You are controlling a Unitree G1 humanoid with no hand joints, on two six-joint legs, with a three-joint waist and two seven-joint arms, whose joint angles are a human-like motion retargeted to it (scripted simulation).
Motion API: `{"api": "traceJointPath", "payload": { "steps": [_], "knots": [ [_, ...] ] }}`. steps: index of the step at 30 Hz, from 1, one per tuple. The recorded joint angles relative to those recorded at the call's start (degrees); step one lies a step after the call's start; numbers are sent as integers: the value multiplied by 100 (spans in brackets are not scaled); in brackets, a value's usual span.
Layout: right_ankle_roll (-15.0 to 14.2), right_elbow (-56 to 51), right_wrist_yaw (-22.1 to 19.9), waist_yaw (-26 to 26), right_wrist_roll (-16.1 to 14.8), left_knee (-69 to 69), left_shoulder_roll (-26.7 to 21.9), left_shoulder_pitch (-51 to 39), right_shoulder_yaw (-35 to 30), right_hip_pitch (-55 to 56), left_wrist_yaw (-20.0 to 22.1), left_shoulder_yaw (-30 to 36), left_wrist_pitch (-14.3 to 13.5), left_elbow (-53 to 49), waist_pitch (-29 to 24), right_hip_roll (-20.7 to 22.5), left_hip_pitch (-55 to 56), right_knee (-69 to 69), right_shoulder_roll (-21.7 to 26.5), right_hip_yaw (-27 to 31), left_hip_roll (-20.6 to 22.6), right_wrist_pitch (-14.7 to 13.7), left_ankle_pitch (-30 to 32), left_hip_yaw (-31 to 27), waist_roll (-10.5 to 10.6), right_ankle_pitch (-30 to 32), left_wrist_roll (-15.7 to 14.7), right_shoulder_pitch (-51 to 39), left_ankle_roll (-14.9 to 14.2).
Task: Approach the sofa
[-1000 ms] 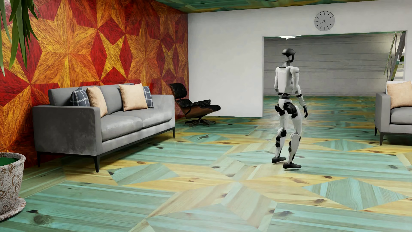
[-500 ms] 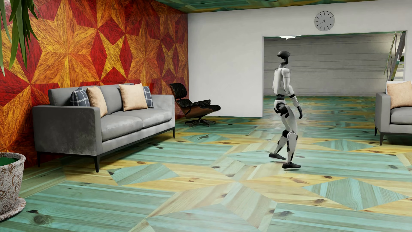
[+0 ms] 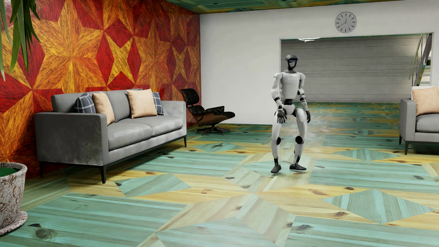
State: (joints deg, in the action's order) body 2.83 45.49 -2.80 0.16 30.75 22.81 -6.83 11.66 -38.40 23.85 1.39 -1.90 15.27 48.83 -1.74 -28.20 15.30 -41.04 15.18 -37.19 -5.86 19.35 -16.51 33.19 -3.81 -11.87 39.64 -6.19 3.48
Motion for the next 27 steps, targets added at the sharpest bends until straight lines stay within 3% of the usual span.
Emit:
{"api": "traceJointPath", "payload": {
  "steps": [2,3,5,6,7,8,10,11,12,13,15,16,17,18,20,23,24,25,26,27],
  "knots": [
    [239,396,-332,-46,-386,-125,-58,18,725,-580,240,-42,-147,-218,69,-297,-83,-294,175,37,-313,380,225,607,3,-123,-118,435,-11],
    [442,557,-567,-31,-662,-185,-72,-1,1242,-1027,337,-70,-200,-341,112,-504,-128,-160,239,-282,-453,572,341,902,-12,-187,-205,649,-27],
    [834,727,-749,94,-992,-261,-78,-74,1946,-2272,490,-143,-314,-592,214,-909,-219,474,420,-1966,-767,717,599,1524,-61,-328,-450,1005,-90],
    [735,736,-656,164,-984,-255,-97,-84,2012,-2870,567,-260,-406,-690,258,-929,-270,815,535,-2960,-999,712,741,1843,-81,-262,-591,1127,-126],
    [-458,759,-502,203,-831,-263,-59,-79,1840,-3281,677,-455,-456,-810,286,-766,-346,1180,571,-3701,-1278,709,904,2175,-94,34,-755,1118,-228],
    [-987,784,-244,151,-650,-332,-66,17,1572,-3079,783,-724,-506,-989,274,-493,-502,1307,593,-3439,-1615,619,1077,2481,-83,-21,-931,996,-224],
    [-681,920,307,41,-254,-184,71,333,1005,-2366,973,-1353,-461,-1345,217,304,-670,1264,346,-2360,-2566,525,782,2588,47,-330,-1284,496,-72],
    [-538,773,650,35,-110,-47,176,442,829,-2078,973,-1576,-408,-1377,192,768,-590,1244,248,-1822,-2923,361,371,1995,122,-488,-1357,337,-37],
    [-389,517,935,71,-23,78,225,532,792,-1891,854,-1663,-333,-1302,168,1218,-337,1264,189,-1313,-3013,160,31,800,180,-632,-1297,252,204],
    [-237,214,1004,114,-50,253,213,601,946,-1790,650,-1628,-253,-1168,147,1628,-61,1353,129,-845,-2804,-35,-92,-604,224,-731,-1158,235,238],
    [11,-437,683,174,-118,831,210,589,1411,-1605,144,-1378,-53,-726,120,2257,359,1484,5,58,-1750,-278,-67,-3077,289,-834,-678,318,-517],
    [97,-672,601,183,24,1141,269,576,1408,-1504,-121,-1338,54,-589,117,2507,505,1514,27,518,-1172,-368,-130,-3772,314,-866,-498,246,-734],
    [175,-826,612,187,241,1444,356,596,1306,-1419,-284,-1345,107,-578,115,2752,686,1530,82,982,-754,-394,-212,-4003,337,-898,-378,74,-815],
    [240,-909,684,195,490,1686,448,659,1168,-1353,-285,-1344,57,-662,111,2987,905,1529,140,1469,-541,-403,-260,-3823,365,-936,-288,-179,-725],
    [335,-926,605,250,701,1872,533,819,1137,-1293,8,-1157,-212,-887,101,3451,1386,1475,130,2447,-474,-343,-207,-2980,431,-1057,-108,-663,-575],
    [458,-715,-118,377,454,1120,411,859,1436,-1563,-17,-766,-401,-990,106,3974,1938,1526,30,3727,-200,-230,421,-2120,476,-1245,-17,-932,-402],
    [479,-624,-342,398,325,565,308,809,1551,-1734,-165,-669,-390,-991,116,4065,2009,1573,28,4069,-22,-185,783,-2030,473,-1302,-9,-876,-691],
    [484,-522,-519,413,216,-45,202,759,1640,-1927,-224,-634,-330,-1006,130,4124,1988,1613,34,4373,160,-135,1123,-2109,464,-1364,-1,-749,-1182],
    [468,-402,-591,435,90,-347,138,700,1727,-2125,-216,-643,-250,-1020,146,4118,1945,1636,64,4638,370,-90,1418,-2451,447,-1419,3,-563,-653],
    [461,-250,-644,435,-43,-120,116,651,1805,-2315,-150,-707,-191,-1042,156,4090,1887,1549,107,4833,374,-4,1392,-2393,440,-1404,-18,-339,230]
  ]
}}
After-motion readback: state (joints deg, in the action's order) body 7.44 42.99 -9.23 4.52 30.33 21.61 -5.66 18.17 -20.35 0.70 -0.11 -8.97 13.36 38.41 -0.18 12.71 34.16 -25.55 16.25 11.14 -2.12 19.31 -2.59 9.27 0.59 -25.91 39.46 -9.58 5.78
